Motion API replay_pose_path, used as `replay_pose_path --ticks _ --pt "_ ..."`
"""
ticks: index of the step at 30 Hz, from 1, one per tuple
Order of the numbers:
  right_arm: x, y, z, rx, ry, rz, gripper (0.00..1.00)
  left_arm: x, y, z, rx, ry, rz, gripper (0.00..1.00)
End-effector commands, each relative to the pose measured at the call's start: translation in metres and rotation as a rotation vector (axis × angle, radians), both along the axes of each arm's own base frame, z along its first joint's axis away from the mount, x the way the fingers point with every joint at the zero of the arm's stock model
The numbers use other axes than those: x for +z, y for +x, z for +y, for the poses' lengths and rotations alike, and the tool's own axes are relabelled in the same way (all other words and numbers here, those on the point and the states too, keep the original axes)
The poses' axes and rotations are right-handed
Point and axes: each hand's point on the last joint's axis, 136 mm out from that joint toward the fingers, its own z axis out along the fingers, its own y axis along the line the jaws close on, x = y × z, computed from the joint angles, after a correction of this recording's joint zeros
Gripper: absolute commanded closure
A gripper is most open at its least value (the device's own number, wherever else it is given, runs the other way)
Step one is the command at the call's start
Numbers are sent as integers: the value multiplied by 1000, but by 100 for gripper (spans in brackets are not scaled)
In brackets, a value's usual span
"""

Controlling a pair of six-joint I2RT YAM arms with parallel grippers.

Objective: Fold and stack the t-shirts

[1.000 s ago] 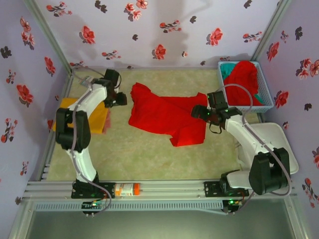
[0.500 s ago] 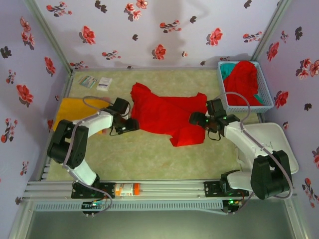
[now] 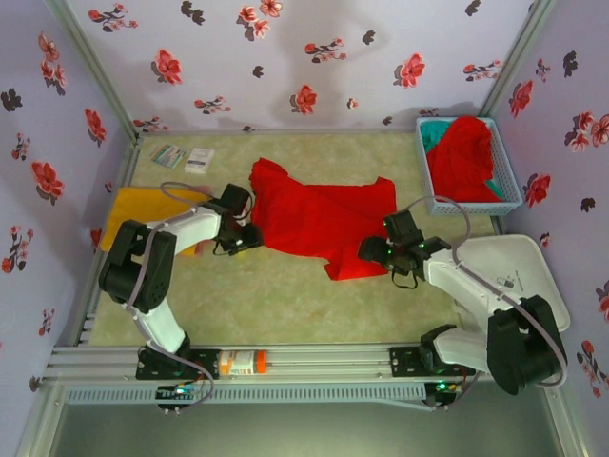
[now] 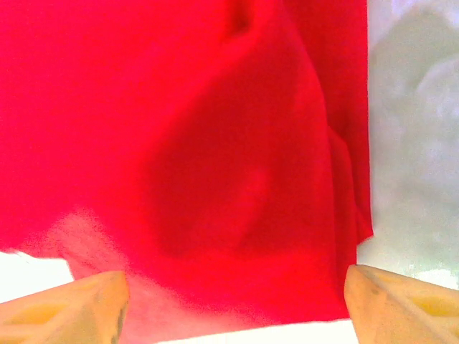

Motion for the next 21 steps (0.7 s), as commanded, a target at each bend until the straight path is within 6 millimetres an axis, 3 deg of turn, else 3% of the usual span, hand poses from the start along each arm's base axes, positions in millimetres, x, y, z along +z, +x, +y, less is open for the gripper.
replay_pose_path --ticks 1,6,10,15,21 --pt "-11 -8 -1 -44 4 16 25 1 62 -25 -15 -50 -205 59" --pt "-20 -10 4 -49 14 9 34 7 79 -28 -23 -36 -229 64" --pt "-20 -9 -2 -68 -6 -11 57 14 93 -26 -16 -35 -243 67" --pt "-15 -8 -7 -76 -28 -32 71 26 106 -34 -13 -72 -273 66" --pt "-5 -5 -9 -74 -37 -59 79 28 112 -43 -17 -129 -268 62"
